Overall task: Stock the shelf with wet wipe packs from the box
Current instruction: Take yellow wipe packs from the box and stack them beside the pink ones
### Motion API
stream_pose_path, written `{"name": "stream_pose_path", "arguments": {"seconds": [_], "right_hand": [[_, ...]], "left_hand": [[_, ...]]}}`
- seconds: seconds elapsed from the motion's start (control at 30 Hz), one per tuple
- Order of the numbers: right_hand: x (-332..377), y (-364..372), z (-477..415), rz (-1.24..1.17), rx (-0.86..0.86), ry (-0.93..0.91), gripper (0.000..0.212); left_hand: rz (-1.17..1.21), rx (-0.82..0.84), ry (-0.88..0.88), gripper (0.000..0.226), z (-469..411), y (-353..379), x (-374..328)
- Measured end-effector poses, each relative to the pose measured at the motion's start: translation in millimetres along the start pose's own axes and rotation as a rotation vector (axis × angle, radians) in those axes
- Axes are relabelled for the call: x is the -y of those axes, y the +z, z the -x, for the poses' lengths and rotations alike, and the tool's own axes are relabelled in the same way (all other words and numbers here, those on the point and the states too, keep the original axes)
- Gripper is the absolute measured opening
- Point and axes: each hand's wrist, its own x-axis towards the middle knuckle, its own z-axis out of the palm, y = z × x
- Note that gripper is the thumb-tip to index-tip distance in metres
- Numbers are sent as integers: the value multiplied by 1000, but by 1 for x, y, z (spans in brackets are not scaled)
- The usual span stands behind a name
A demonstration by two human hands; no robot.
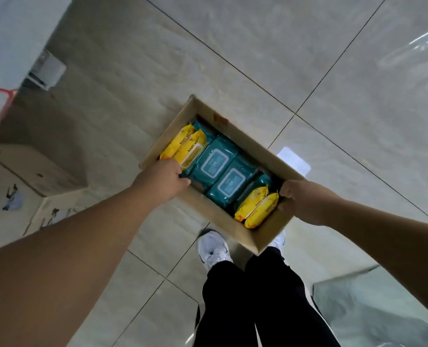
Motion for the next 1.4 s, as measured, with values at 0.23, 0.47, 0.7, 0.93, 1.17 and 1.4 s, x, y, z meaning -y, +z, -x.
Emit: {"name": "stream_pose_path", "arguments": {"seconds": [0.23, 0.47, 0.7, 0.93, 1.17, 1.4], "right_hand": [[-2, 27, -70, 188, 79, -47, 57], [3, 49, -118, 205, 6, -134, 67], [10, 57, -156, 236, -53, -148, 54], [21, 69, -172, 132, 22, -114, 64], [20, 67, -159, 10, 10, -185, 40], [29, 45, -99, -102, -60, -265, 12]], "left_hand": [[-254, -17, 60, 61, -76, 24, 15], [-385, -184, 64, 54, -121, 45, 25], [-509, -343, 62, 44, -133, 73, 30], [-369, -393, 84, 41, -136, 84, 31], [24, -298, 185, 43, -126, 70, 27], [213, -215, 225, 38, -77, 38, 17]]}}
